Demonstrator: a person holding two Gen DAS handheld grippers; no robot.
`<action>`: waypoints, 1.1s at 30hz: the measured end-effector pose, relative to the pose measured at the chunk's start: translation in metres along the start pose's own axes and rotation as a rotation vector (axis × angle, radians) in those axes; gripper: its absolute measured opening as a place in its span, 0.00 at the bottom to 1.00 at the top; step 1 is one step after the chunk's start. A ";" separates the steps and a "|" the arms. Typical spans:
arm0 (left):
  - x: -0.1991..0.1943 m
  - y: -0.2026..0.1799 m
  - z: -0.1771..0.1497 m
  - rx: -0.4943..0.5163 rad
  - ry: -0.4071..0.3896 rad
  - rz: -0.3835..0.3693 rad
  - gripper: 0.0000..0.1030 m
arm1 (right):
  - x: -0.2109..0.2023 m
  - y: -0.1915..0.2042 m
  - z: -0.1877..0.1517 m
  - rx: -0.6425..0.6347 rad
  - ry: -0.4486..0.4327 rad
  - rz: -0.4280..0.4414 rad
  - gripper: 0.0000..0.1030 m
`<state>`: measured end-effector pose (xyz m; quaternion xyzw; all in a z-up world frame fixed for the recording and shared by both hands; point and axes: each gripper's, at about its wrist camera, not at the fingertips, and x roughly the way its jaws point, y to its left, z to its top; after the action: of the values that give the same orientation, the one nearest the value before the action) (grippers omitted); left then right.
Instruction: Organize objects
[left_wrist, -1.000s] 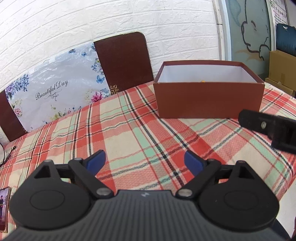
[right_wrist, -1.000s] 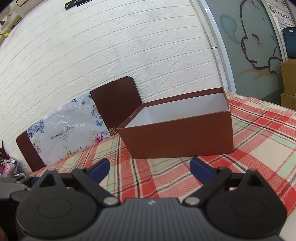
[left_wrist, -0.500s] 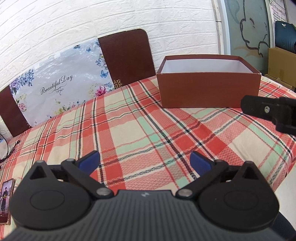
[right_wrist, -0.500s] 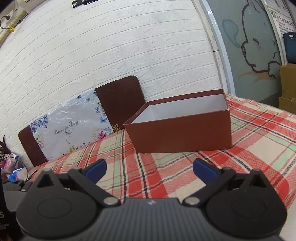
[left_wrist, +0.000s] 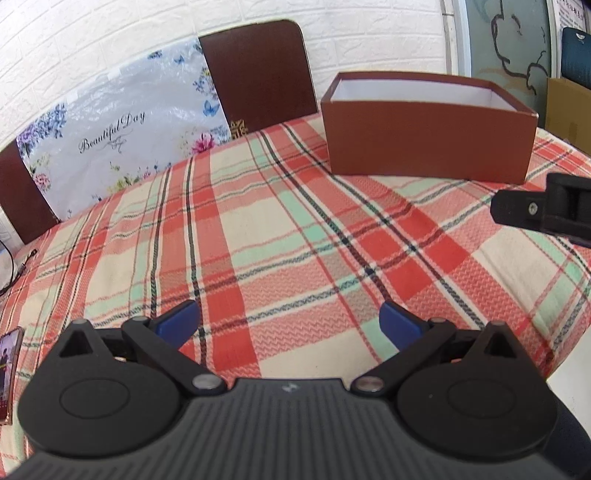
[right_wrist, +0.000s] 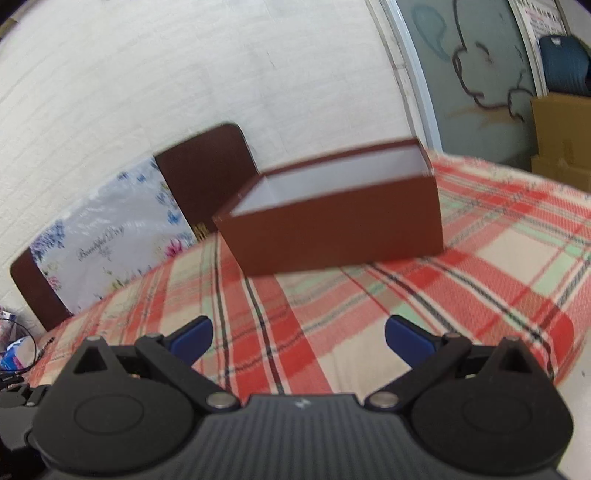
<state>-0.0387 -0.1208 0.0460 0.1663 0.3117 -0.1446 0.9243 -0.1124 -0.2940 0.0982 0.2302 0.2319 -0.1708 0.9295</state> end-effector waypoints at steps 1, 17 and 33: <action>0.002 -0.001 -0.001 0.003 0.009 0.002 1.00 | 0.005 -0.002 -0.001 0.012 0.023 -0.005 1.00; 0.026 -0.005 -0.001 0.003 0.136 -0.005 1.00 | 0.031 -0.005 -0.013 -0.043 0.064 -0.031 1.00; 0.035 -0.013 0.000 0.022 0.165 -0.025 1.00 | 0.046 -0.016 -0.015 -0.037 0.081 -0.044 1.00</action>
<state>-0.0174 -0.1385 0.0212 0.1837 0.3873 -0.1455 0.8917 -0.0862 -0.3098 0.0577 0.2148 0.2776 -0.1773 0.9195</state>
